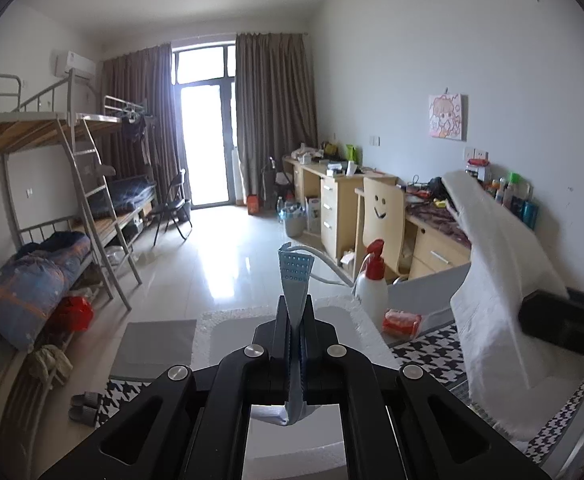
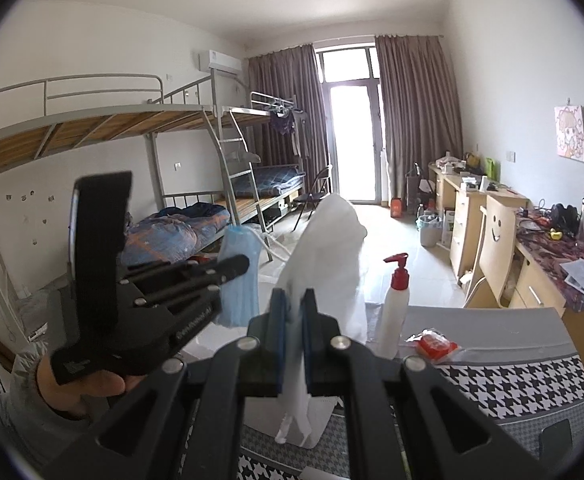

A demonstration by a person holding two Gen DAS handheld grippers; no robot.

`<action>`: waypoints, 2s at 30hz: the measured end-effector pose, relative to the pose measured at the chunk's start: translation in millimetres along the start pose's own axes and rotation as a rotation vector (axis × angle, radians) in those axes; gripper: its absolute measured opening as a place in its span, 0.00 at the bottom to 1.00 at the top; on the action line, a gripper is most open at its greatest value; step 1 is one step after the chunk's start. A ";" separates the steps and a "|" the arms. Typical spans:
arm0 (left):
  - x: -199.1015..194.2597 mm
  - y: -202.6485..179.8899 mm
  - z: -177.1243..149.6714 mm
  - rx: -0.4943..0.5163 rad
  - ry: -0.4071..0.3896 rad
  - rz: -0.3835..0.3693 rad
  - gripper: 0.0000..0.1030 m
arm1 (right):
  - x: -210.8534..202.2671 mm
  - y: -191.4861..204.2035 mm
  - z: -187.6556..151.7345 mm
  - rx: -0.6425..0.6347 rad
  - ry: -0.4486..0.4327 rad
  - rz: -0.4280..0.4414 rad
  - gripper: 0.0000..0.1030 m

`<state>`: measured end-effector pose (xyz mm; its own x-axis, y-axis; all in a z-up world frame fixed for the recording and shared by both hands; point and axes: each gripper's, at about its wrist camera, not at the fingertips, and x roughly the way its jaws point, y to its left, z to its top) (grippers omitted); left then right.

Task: Organize soft objects
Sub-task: 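Carry the mask and tissue over the white foam box with both grippers, then open the left gripper to drop the blue mask into the foam box, then lower the white tissue into the foam box and open the right gripper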

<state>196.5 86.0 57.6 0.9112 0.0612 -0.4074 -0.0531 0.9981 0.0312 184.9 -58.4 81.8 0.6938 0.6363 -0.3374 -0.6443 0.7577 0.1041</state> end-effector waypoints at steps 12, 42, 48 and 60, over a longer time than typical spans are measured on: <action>26.2 7.3 -15.4 -0.033 0.117 0.017 0.06 | 10.1 2.7 1.1 -0.006 0.030 -0.014 0.09; -7.3 52.6 -18.7 -0.073 0.007 0.141 0.97 | 31.2 34.1 23.2 -0.070 0.019 0.024 0.10; -11.6 60.8 -26.2 -0.092 0.005 0.175 0.97 | 47.6 40.1 21.9 -0.082 0.036 0.027 0.10; -16.9 75.9 -39.4 -0.118 -0.002 0.147 0.97 | 72.0 47.0 16.3 -0.100 0.093 0.006 0.10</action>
<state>161.0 161.0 30.9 0.8909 0.2065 -0.4046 -0.2332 0.9723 -0.0174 209.8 25.5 77.7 0.6599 0.6209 -0.4230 -0.6803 0.7328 0.0142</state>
